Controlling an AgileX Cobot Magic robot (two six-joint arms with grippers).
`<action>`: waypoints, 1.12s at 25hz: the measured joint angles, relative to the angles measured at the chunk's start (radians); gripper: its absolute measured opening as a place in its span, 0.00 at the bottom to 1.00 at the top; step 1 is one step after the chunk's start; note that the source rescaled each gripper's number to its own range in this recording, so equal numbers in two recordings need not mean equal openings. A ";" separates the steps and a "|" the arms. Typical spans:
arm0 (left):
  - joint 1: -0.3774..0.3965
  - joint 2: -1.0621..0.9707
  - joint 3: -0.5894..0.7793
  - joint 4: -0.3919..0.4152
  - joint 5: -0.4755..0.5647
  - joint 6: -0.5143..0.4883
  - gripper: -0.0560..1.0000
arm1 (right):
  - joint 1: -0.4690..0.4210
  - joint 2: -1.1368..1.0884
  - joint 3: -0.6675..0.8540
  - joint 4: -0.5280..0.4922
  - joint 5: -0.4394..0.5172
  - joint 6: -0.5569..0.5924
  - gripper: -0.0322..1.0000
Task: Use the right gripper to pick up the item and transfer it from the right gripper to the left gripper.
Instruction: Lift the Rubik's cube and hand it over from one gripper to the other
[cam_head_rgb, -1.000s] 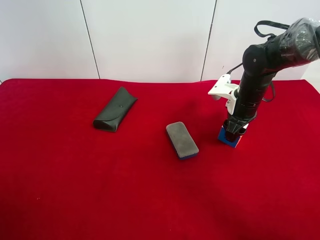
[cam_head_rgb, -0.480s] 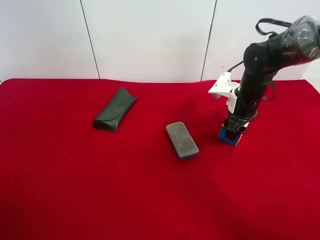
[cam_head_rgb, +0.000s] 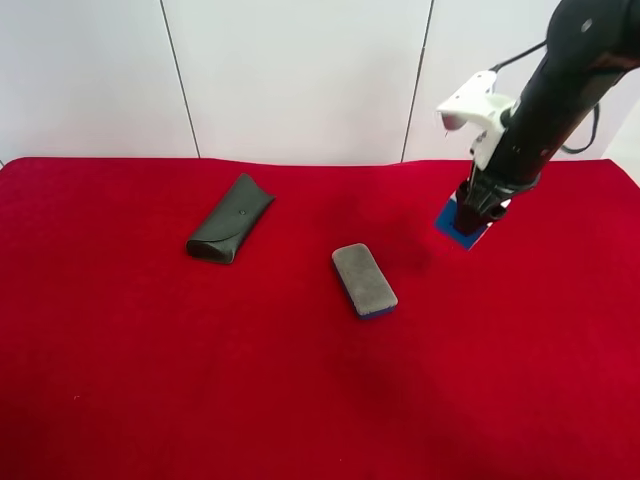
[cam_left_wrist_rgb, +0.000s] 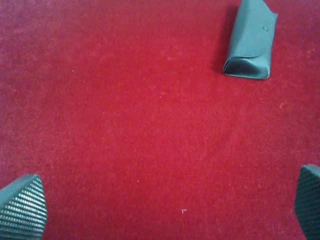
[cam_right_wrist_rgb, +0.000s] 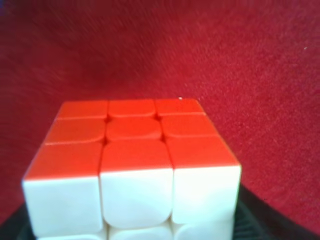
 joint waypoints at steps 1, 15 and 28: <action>0.000 0.000 0.000 0.000 0.000 0.000 1.00 | 0.008 -0.024 0.000 0.006 0.013 0.000 0.03; 0.000 0.000 0.000 0.000 0.000 -0.001 1.00 | 0.301 -0.163 0.000 0.023 0.076 0.000 0.03; 0.000 0.110 -0.042 -0.124 0.091 -0.022 1.00 | 0.531 -0.163 0.000 0.052 0.069 -0.021 0.03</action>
